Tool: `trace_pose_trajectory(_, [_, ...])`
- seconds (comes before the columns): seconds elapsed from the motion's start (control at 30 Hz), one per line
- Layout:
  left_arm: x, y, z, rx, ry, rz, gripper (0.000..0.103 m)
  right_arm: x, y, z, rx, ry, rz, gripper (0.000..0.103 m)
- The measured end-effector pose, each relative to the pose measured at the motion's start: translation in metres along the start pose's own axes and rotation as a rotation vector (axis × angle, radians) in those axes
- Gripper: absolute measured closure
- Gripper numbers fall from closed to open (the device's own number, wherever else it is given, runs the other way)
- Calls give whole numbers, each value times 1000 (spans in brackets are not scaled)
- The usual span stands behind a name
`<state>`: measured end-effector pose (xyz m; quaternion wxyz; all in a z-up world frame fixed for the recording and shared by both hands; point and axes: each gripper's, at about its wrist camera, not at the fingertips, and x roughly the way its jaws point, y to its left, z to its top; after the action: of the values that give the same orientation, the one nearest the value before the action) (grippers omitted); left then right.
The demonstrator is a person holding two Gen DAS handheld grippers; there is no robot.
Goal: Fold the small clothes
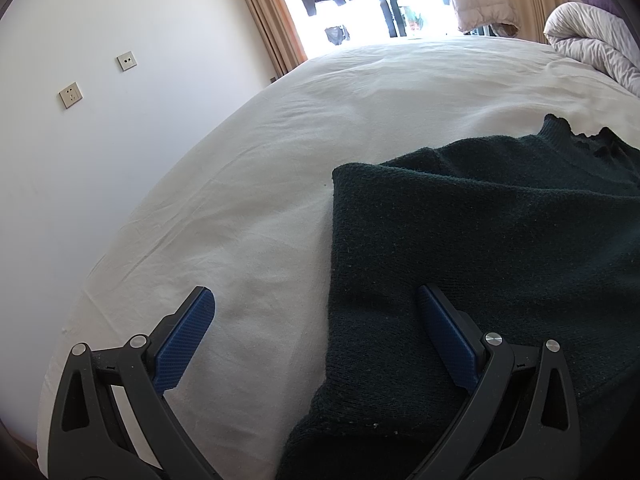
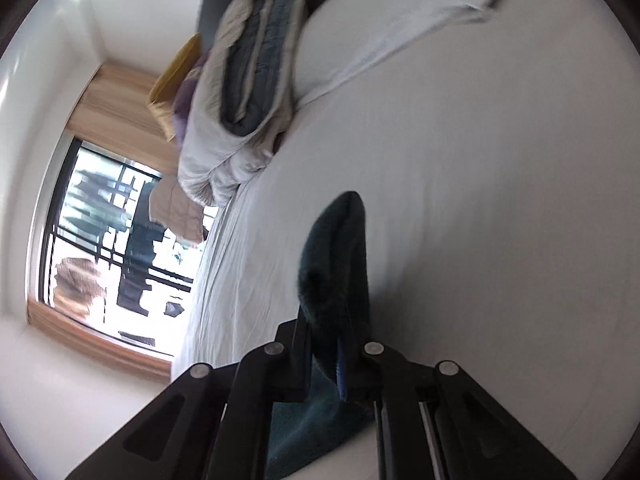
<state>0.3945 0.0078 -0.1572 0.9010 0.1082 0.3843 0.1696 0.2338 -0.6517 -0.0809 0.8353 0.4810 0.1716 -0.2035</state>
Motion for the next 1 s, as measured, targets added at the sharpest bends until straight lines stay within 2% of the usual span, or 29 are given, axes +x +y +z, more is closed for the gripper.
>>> trace_pose_trajectory(0.13, [0, -1, 1, -6, 0, -6, 0, 9, 120, -51, -359, 36, 51, 92])
trace_pose_trajectory(0.2, [-1, -2, 1, -13, 0, -14, 0, 16, 181, -97, -545, 65, 85, 92])
trace_pose_trajectory(0.33, [3, 8, 1, -45, 9, -56, 0, 32, 285, -229, -937, 131, 156, 92])
trace_pose_trajectory(0.4, [4, 9, 2, -69, 16, -86, 0, 44, 315, -294, -1073, 181, 187, 92])
trace_pose_trajectory(0.5, [5, 8, 5, -95, 24, -121, 0, 69, 329, -365, -1165, 275, 198, 92])
trace_pose_trajectory(0.6, [7, 10, 8, -113, 26, -145, 0, 86, 327, -398, -1177, 317, 176, 92])
trace_pose_trajectory(0.87, [10, 5, 19, -150, 28, -188, 0, 88, 321, -404, -1198, 296, 144, 92])
trace_pose_trajectory(1.0, [8, 6, 22, -179, 21, -215, 0, 81, 330, -416, -1232, 275, 164, 92])
